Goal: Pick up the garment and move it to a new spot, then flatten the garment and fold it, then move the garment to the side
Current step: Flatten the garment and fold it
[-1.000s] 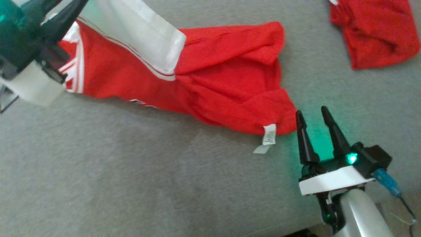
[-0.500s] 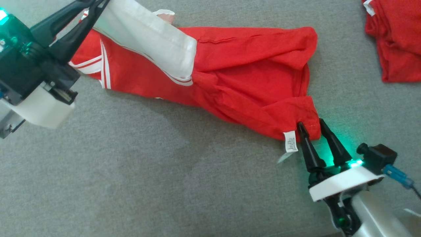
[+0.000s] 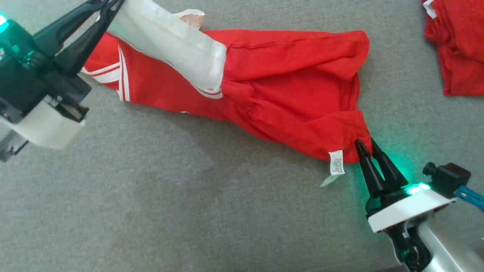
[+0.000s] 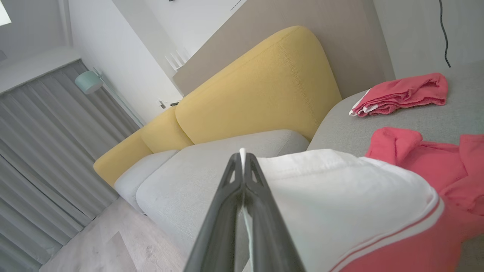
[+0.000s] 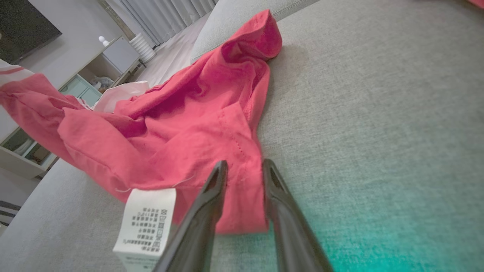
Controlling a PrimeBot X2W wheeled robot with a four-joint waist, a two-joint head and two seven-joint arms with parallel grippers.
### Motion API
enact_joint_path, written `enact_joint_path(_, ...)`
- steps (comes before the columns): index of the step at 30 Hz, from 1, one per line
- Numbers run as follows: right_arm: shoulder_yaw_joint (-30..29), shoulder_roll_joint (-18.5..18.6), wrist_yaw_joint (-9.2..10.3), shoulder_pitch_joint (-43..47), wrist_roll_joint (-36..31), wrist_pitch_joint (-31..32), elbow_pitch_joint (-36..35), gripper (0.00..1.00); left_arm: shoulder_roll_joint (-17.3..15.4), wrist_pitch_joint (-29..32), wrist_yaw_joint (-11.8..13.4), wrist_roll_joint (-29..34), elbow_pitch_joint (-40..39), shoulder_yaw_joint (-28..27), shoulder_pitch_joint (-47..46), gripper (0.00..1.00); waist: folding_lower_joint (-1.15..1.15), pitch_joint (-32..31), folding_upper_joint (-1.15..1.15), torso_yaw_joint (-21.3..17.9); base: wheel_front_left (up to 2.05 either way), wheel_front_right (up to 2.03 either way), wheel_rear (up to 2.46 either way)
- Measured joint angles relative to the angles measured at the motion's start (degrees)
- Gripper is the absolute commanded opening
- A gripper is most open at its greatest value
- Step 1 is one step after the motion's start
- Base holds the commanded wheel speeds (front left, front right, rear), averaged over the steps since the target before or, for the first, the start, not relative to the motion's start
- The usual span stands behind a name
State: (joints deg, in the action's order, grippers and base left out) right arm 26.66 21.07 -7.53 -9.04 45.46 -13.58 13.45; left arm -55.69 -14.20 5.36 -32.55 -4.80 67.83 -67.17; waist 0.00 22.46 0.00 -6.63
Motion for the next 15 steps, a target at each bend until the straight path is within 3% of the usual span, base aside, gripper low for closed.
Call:
enact_joint_path(2,0.3,0.2,0.00,0.0,0.1,0.0,0.0,0.38,0.0,0.0,0.0,-0.3,0.0,0.0,0.5,0.00,0.00,-0.1,0.00,0.0,0.00,0.00,0.00)
enact_joint_path(4,0.4,0.3,0.00,0.2,0.8,0.1,0.0,0.38,0.0,0.0,0.0,-0.4,0.0,0.0,0.8,0.00,0.00,-0.2,0.00,0.1,0.00,0.00,0.00)
enact_joint_path(6,0.6,0.6,0.00,0.2,1.4,0.5,0.0,0.22,0.0,0.0,0.0,-0.4,0.0,0.0,0.7,0.00,0.00,-0.3,0.00,0.0,0.00,0.00,0.00)
enact_joint_path(7,0.7,0.8,0.00,0.2,1.6,0.5,0.0,0.08,0.0,0.0,0.0,-0.4,0.1,0.0,0.7,0.00,0.00,-0.4,0.00,0.1,0.00,0.00,0.00)
enact_joint_path(8,0.9,0.9,0.00,0.2,1.8,0.5,0.0,0.00,0.0,0.0,0.1,-0.4,0.1,0.0,0.7,0.00,0.00,-0.5,0.00,0.1,0.00,0.00,0.00)
enact_joint_path(15,-0.8,3.0,0.00,0.4,2.0,0.4,-4.3,0.00,-0.7,-0.4,1.5,-2.7,-1.0,-2.1,2.3,0.00,0.00,-2.2,0.00,-0.3,0.00,0.00,0.00)
